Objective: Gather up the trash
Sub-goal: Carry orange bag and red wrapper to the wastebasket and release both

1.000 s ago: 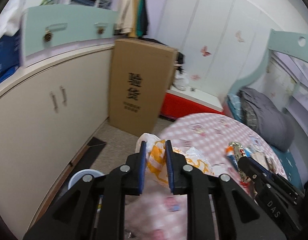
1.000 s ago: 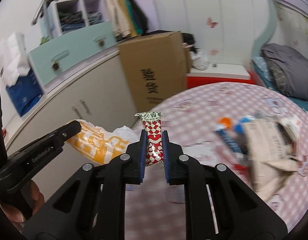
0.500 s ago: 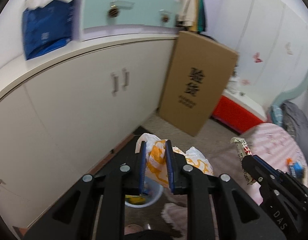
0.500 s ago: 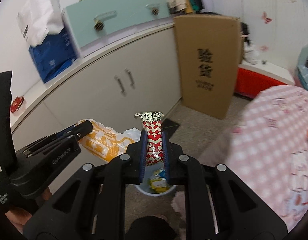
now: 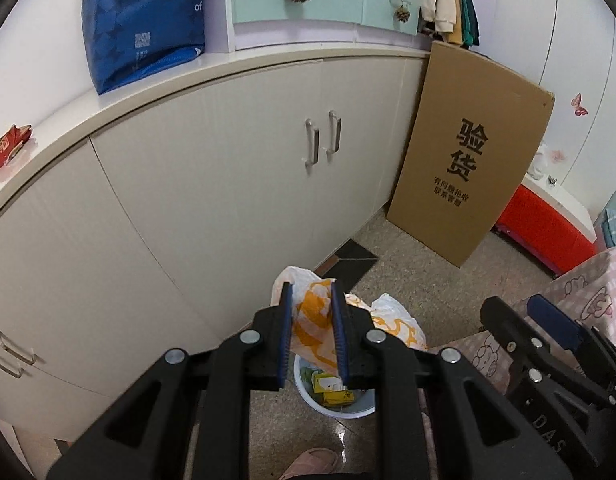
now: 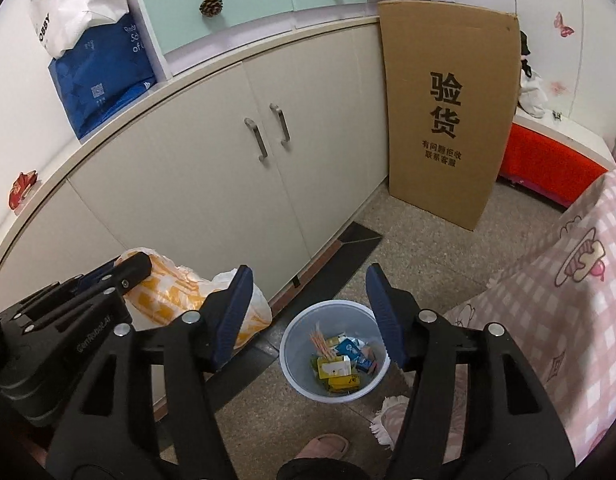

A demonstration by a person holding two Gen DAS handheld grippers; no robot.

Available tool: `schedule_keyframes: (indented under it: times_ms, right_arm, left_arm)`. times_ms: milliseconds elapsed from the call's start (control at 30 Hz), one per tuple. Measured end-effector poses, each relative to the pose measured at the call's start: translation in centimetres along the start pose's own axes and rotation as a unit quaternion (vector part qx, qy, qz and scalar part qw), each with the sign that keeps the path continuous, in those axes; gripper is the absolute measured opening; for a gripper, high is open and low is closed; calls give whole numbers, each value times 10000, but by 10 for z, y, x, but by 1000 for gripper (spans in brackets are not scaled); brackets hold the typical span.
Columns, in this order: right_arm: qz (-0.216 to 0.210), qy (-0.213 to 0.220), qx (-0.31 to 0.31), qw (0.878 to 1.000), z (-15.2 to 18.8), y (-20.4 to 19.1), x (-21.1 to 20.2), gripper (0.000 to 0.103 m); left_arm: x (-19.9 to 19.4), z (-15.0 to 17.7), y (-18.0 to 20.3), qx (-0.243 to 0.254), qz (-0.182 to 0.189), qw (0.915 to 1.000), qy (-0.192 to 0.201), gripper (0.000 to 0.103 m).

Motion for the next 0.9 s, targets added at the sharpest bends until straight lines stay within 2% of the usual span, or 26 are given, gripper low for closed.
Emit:
schedule_keyframes:
  times_ms: [300,767,900]
  right_arm:
    - [117,95,117,9998,3,12,-11,61]
    - [328,609,450,9966,-5,40,-39,64]
    - [368,691,550,9954,-8,48,-43,64]
  left_arm:
    - [7,1,10,71,58,9999,-73,18]
    - [14,-3,42,247,176,9995,-59,19]
    - [15,-9,50,195,187,9996,57,27]
Point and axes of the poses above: each gripper's, at about its wrist camera, not at the fingertips, and x roughly the way its jaws point, y to its right, z to its underside, the point moved 7 cm from there along x, roughly the way its jaws point, and after that the axes turned 3 degrees about y, right-handed, at the moved point
